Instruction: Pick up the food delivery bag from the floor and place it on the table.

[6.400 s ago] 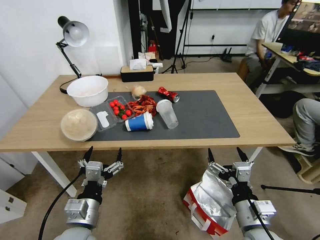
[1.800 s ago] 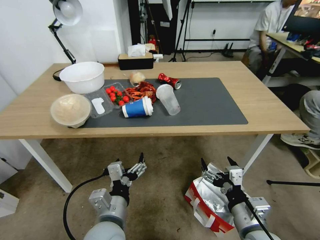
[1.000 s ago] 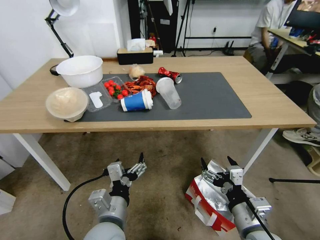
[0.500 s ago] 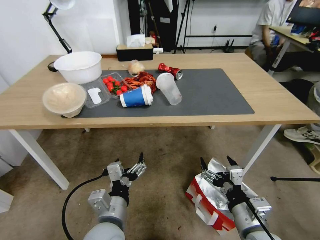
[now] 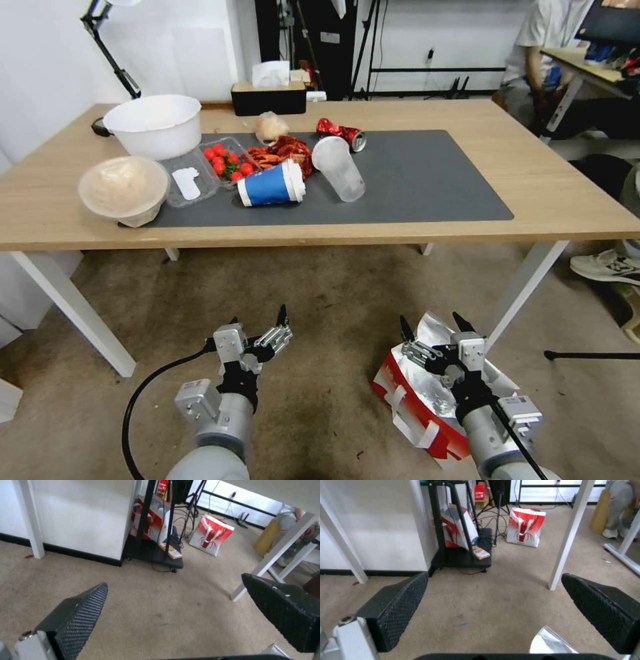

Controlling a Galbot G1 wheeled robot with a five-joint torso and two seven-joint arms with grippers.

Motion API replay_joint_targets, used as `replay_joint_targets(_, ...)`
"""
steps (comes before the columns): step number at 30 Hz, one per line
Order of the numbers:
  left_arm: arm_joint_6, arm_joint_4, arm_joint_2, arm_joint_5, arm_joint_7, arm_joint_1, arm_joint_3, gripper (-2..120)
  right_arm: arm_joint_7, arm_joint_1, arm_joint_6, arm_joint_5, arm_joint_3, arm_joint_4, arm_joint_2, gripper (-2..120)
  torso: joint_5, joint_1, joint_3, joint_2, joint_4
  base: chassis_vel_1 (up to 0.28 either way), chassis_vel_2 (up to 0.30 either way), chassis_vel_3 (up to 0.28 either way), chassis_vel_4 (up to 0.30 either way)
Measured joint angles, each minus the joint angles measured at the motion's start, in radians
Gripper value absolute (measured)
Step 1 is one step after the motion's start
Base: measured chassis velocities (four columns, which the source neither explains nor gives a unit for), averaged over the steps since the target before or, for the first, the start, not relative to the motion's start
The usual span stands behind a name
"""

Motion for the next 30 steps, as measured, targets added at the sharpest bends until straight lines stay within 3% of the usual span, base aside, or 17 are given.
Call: replay_joint_targets(30, -0.003, -0.006, 0.003, 0.002, 0.000, 0.004, -0.004, 100, -0.027, -0.003, 0.034, -0.002, 0.002, -0.013, 0.005, 100, 0.0000, -0.044, -0.077, -0.121, 0.0001, 0.000, 0.000, 0.000, 0.000)
